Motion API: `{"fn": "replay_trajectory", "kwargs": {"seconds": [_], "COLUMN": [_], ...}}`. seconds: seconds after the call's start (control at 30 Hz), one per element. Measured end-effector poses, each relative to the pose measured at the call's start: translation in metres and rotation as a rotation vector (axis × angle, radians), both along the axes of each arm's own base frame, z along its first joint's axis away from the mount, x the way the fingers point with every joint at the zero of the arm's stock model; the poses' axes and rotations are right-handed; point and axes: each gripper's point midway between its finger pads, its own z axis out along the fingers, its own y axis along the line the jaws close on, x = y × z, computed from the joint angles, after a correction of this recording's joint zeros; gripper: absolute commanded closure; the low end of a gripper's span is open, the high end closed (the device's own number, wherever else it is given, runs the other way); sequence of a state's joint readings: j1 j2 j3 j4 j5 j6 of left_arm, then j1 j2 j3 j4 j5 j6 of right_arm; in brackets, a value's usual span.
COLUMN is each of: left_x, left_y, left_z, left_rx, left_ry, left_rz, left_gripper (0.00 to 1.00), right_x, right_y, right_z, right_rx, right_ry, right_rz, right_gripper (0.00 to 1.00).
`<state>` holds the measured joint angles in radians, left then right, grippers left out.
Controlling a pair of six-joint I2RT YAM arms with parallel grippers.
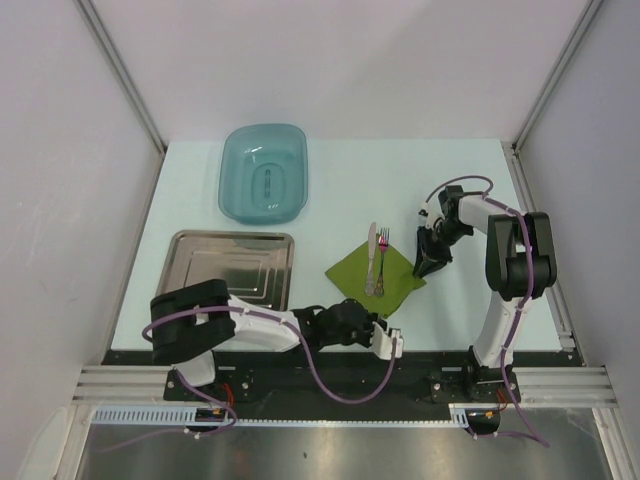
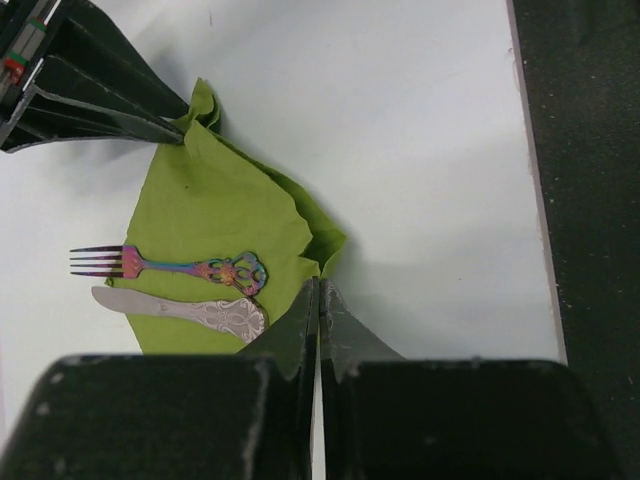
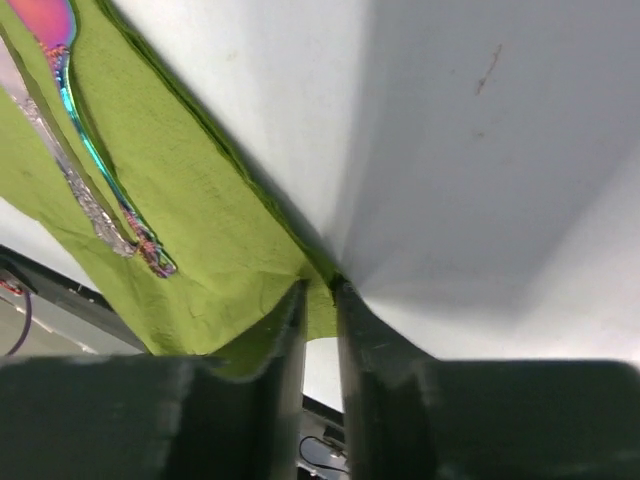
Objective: Place the utensils on the paper napkin and roll it up
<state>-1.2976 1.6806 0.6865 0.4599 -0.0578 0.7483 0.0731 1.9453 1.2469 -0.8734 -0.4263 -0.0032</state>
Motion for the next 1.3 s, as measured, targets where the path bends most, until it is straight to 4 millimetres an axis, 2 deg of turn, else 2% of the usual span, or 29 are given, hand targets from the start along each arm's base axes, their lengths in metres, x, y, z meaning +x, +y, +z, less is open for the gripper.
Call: {"fn": "replay_trajectory", "kwargs": {"seconds": [0.07,0.1,0.23,0.43,0.53,0.7,0.83,1.03,1.2,1.3], "left_x": [0.003,0.004,0.013,0.024,0.025,0.022,0.024,0.042,0.055,0.063], "left_y": [0.000,0.000,-0.001,-0.003,-0.003,-0.002,-0.004,-0.006,-0.004,-0.004], "left_z": [0.001,0.001,0.004,0.012,0.015,0.015,0.019,0.033,0.039,0.042], "left_rx": [-0.001,-0.001,-0.003,-0.008,-0.010,0.005,0.002,-0.028,-0.045,-0.051], "left_ry": [0.014,0.022,0.061,0.107,0.116,0.139,0.159,0.178,0.196,0.215], "left_rz": [0.011,0.015,0.036,0.050,0.047,0.037,0.041,0.083,0.116,0.138], "left_gripper": [1.00,1.00,1.00,1.00,1.00,1.00,1.00,1.00,1.00,1.00], "right_x": [-0.001,-0.002,-0.003,-0.002,0.003,0.007,0.004,-0.022,-0.032,-0.034], "right_y": [0.003,0.004,0.005,0.003,0.005,0.015,0.031,0.052,0.053,0.053], "right_z": [0.002,0.004,0.009,0.014,0.025,0.045,0.054,0.038,0.017,0.015], "right_rx": [0.020,0.030,0.046,0.044,0.061,0.088,0.134,0.192,0.199,0.205], "right_ry": [0.008,0.011,0.017,-0.001,-0.036,-0.096,-0.113,-0.020,0.056,0.069], "right_rz": [-0.004,-0.004,0.005,0.029,0.030,0.042,0.064,0.101,0.095,0.092], "right_gripper": [0.52,0.45,0.43,0.55,0.61,0.68,0.75,0.78,0.78,0.76]}}
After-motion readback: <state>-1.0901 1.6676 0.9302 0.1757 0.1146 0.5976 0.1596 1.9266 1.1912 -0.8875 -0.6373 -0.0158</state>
